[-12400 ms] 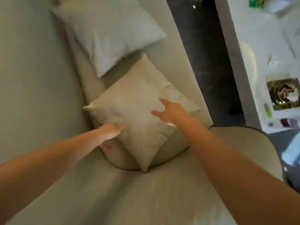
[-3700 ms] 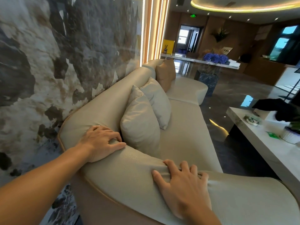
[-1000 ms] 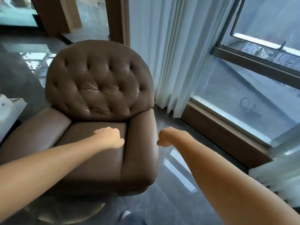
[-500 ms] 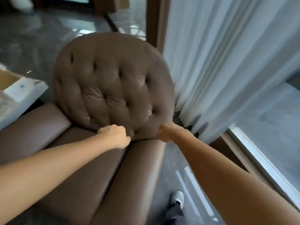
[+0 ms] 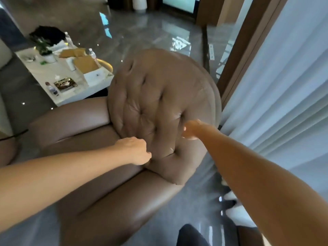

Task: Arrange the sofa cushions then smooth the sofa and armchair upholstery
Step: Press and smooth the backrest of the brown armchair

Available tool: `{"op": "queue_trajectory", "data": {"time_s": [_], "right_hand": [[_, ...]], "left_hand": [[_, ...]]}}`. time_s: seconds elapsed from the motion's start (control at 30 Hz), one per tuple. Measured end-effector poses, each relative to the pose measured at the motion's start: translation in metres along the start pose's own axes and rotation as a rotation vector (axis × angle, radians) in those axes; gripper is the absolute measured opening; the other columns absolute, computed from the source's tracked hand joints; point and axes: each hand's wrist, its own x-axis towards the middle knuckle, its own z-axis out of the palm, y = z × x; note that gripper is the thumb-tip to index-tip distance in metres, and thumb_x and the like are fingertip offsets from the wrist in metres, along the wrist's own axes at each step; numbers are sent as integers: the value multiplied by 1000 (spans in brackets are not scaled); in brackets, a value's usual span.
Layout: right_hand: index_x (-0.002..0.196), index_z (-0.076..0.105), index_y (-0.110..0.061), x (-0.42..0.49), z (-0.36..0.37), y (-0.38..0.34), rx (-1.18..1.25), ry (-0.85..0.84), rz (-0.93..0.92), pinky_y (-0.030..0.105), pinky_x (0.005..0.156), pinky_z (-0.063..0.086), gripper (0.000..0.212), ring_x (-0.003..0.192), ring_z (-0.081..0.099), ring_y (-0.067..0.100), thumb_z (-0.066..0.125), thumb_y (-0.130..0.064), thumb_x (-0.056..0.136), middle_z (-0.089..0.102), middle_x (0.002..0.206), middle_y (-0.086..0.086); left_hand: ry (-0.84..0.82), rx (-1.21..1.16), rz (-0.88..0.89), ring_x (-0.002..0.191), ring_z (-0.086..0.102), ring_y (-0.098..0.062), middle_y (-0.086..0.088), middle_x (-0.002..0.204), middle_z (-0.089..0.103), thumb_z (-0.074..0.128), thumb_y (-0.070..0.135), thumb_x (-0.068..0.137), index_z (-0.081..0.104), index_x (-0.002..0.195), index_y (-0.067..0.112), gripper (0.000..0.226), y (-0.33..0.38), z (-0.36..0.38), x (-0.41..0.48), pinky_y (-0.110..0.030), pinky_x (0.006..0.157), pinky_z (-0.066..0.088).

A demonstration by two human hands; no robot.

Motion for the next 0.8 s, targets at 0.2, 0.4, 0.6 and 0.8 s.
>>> {"op": "queue_trajectory", "data": {"time_s": [0.2, 0.4, 0.6, 0.8], "right_hand": [[136, 50, -26, 56, -75, 36, -177, 223, -171, 50, 94, 47, 45, 121, 48, 37, 52, -28, 91, 51, 131, 10], [149, 15, -52, 150, -111, 103, -246, 159, -280, 69, 110, 20, 69, 146, -2, 47, 48, -65, 89, -10, 163, 6], [145, 4, -63, 231, -127, 152, -107, 83, -318, 72, 109, 20, 76, 146, -8, 48, 51, -70, 85, -25, 161, -5], [144, 4, -65, 275, -134, 163, 58, 13, -417, 63, 109, 29, 91, 143, 1, 50, 66, -66, 77, -16, 162, -7]], "left_hand": [[49, -155, -134, 104, 61, -33, -9, 121, 62, 39, 62, 87, 60, 113, 16, 57, 68, -37, 61, -34, 69, 40], [86, -310, -302, 105, 61, -31, -6, 119, 63, 36, 79, 78, 57, 118, 18, 76, 155, -77, 147, -36, 66, 40], [143, -489, -374, 124, 46, -43, -16, 151, 29, 51, 77, 75, 11, 151, 19, 103, 218, -90, 221, -49, 90, 46], [145, -655, -458, 132, 38, -47, -17, 162, -4, 65, 72, 71, -15, 151, 25, 123, 231, -82, 278, -52, 101, 43]]}}
